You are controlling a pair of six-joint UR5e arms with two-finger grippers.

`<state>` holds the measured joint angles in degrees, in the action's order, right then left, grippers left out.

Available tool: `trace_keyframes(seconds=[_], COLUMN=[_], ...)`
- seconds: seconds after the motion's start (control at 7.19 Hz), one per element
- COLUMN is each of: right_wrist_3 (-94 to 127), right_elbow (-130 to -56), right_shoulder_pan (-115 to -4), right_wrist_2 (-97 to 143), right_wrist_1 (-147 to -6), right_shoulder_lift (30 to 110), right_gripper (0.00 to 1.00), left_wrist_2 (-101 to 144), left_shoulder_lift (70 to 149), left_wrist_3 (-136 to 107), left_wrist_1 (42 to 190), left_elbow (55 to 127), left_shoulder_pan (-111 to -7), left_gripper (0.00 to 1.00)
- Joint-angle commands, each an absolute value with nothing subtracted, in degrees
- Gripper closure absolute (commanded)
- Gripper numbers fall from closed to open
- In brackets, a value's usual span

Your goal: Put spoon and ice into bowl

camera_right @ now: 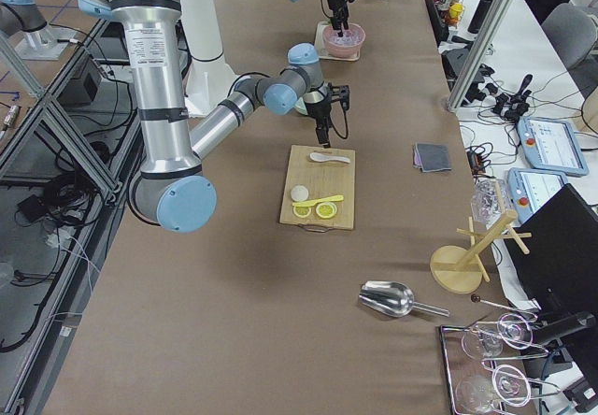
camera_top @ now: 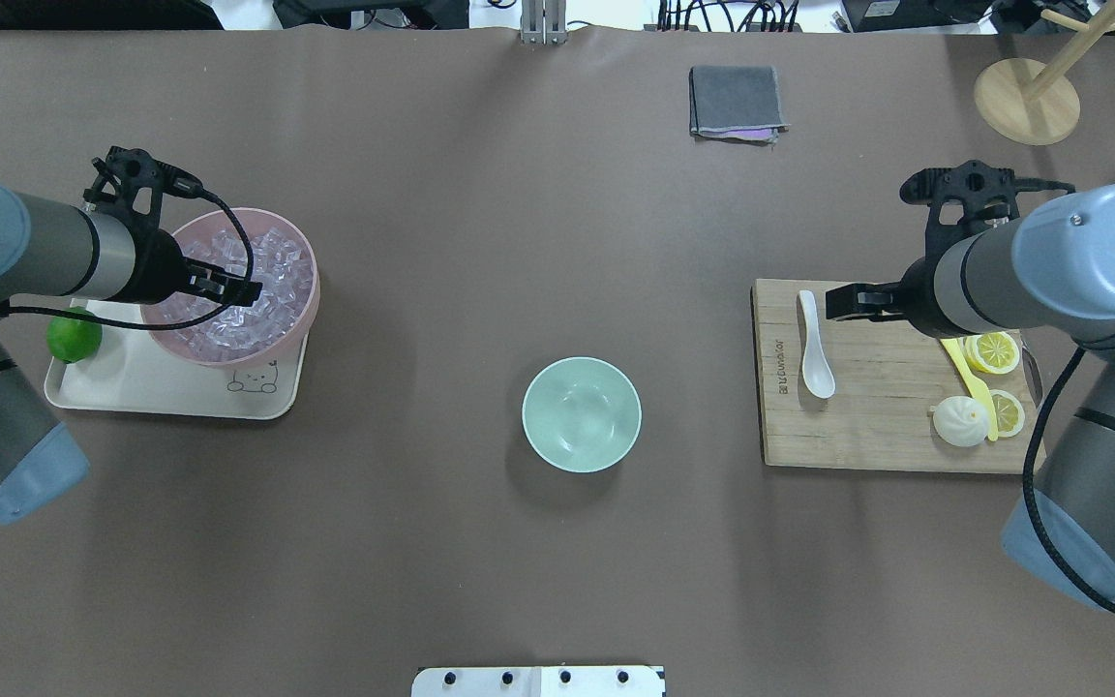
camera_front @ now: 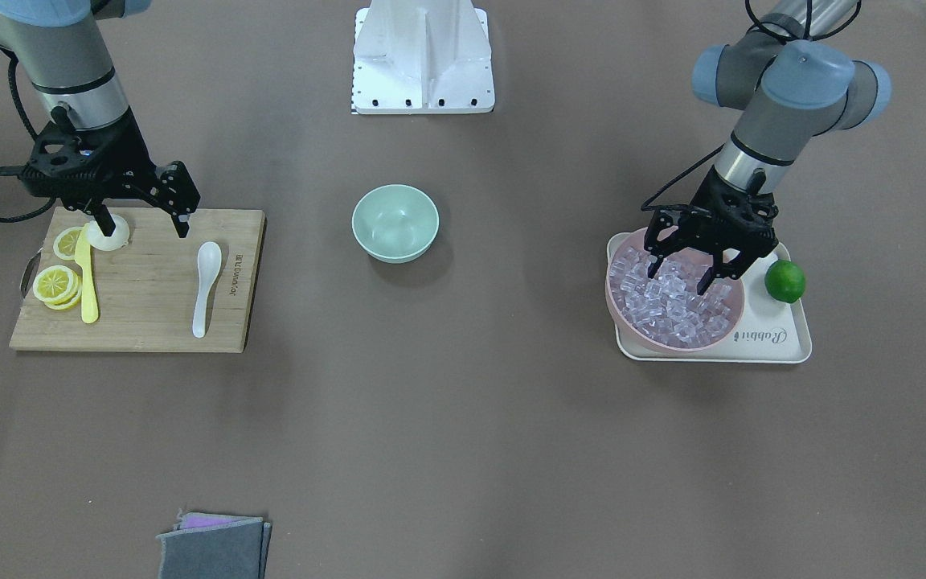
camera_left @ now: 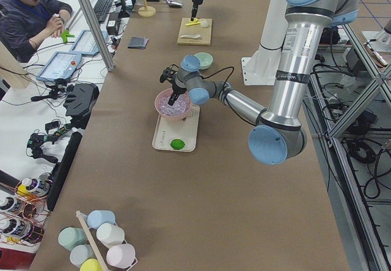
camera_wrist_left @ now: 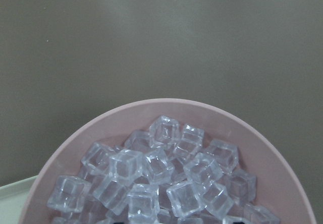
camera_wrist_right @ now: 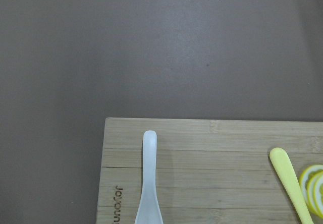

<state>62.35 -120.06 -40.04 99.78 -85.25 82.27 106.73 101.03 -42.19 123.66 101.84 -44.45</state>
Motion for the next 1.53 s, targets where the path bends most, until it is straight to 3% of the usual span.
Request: trace_keyframes(seconds=[0.0,0.28,0.56,0.7,0.83,1.39], right_wrist_3=[63.2,63.4,63.4,63.3,63.2,63.0], right_elbow=[-119.4,-116.6,-116.2,-115.8,-115.4,-115.0], right_shoulder_pan=[-38.5,-38.3,-38.4,-38.3,-38.3,-38.3], right_wrist_2=[98.3,98.3,98.3,98.3,98.4,98.4], right_wrist_1=[-83.6,-78.9,-78.8,-78.8,-78.8,-78.8], right_shoulder_lift=[83.1,83.4,83.4,83.3,83.3,83.3], right_gripper=[0.00,0.00,0.00,0.00,0.00,0.00], left_wrist_2=[105.8,105.8,105.8,106.1,106.3,106.8], left_shoulder_lift=[100.8,100.5,100.5,100.5,100.6,100.5], left_wrist_3=[-42.1,-42.1,-41.9,-40.1,-40.0,-41.0], left_wrist_1=[123.7,123.6,123.6,123.7,123.9,123.7], left_elbow=[101.7,101.3,101.0,101.2,101.8,106.0], left_shoulder_pan=[-43.7,-43.0,-43.1,-43.1,-43.1,-43.1], left_gripper=[0.27,0.46,0.59,0.87,1.00,1.00])
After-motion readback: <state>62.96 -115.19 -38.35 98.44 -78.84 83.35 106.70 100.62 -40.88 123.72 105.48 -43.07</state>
